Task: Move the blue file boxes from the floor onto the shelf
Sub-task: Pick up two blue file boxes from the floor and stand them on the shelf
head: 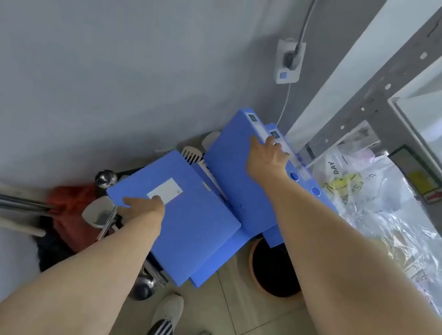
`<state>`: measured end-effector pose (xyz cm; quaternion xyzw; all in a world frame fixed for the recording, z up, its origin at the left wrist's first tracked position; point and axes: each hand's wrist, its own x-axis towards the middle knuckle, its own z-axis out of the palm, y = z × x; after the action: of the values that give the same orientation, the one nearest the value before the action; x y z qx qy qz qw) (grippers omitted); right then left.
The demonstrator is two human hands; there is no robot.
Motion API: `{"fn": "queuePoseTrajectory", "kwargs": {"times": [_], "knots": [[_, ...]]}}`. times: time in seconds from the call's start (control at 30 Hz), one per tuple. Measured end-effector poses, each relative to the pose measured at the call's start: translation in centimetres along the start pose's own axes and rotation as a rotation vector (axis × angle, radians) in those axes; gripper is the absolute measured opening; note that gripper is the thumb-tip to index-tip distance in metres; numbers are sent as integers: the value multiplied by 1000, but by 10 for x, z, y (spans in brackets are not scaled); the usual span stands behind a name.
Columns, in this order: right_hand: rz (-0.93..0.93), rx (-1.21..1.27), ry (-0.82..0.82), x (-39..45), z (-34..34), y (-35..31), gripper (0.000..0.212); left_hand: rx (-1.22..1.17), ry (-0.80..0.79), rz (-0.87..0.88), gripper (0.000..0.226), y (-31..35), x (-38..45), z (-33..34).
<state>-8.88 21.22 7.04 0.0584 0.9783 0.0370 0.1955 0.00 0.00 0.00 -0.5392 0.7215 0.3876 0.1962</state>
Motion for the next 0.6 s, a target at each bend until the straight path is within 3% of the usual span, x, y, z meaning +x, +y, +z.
{"fn": "queuePoseTrajectory", "kwargs": {"times": [0.13, 0.23, 0.33, 0.47, 0.6], "knots": [[51, 32, -22, 20, 15, 11, 79, 28, 5, -94, 81, -22, 29, 5], [108, 74, -7, 37, 30, 21, 81, -16, -95, -83, 78, -41, 68, 17], [157, 93, -49, 47, 37, 26, 76, -41, -188, -139, 80, -48, 86, 27], [168, 72, -40, 52, 40, 22, 62, -125, -186, -133, 73, -42, 73, 24], [182, 136, -33, 55, 40, 23, 61, -148, -194, -63, 63, -42, 79, 23]]}}
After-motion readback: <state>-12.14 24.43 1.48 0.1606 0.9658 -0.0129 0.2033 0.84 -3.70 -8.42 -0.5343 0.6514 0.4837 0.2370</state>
